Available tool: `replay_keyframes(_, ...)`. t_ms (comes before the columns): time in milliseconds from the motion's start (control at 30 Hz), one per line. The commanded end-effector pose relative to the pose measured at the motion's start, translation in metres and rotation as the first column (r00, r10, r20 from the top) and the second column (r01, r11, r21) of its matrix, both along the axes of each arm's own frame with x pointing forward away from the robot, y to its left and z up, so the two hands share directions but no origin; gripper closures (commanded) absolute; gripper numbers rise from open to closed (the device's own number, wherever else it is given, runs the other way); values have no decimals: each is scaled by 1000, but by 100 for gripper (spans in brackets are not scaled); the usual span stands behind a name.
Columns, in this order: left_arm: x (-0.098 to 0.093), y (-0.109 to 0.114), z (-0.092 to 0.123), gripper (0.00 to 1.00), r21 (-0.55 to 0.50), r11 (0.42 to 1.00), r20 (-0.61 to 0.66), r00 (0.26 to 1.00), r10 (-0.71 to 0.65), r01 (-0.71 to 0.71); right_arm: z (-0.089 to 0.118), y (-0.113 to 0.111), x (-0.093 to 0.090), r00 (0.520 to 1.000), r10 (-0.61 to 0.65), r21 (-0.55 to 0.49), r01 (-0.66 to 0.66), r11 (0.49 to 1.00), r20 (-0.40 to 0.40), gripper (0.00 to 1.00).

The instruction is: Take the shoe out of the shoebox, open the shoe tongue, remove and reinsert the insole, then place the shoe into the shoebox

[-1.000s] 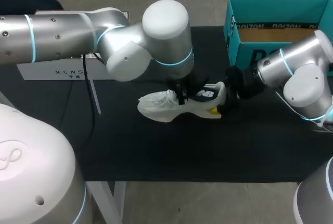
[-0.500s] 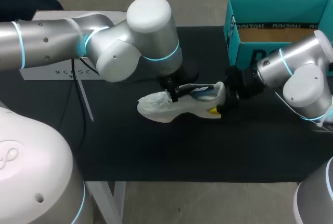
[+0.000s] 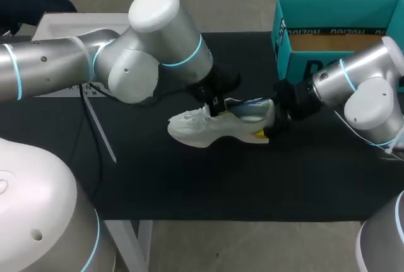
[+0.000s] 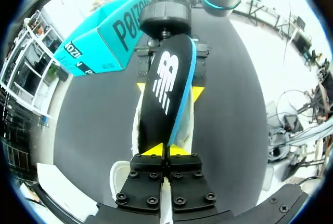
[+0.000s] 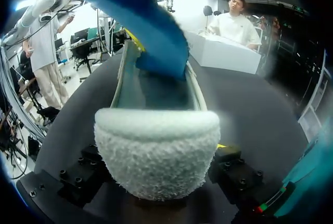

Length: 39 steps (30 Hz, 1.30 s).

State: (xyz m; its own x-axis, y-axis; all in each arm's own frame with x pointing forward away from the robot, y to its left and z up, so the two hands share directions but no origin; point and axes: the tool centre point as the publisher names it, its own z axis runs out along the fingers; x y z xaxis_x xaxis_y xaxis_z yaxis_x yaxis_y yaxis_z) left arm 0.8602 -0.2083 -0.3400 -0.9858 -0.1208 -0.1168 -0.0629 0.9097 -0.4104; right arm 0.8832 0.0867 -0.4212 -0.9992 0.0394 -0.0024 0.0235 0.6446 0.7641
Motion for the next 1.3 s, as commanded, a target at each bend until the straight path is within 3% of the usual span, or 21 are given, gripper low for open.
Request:
replay_keyframes(33,0,7,9,100,-120,992,-9,999,-41,39,-1,1,1,1000,1,-1,-1,1000,0,100)
replay_keyframes(733,3,-25,38,100,-369,920,-61,984,-166,132,-1,1,1,1000,1,-1,-1,1000,0,100)
replay_keyframes(1067,5,-44,61,100,-493,847,-47,966,-254,199,-1,1,1,1000,1,-1,-1,1000,0,100)
replay_keyframes(1300,-1,-55,90,100,-598,756,-19,938,-345,266,-1,1,1,1000,1,-1,-1,1000,0,100)
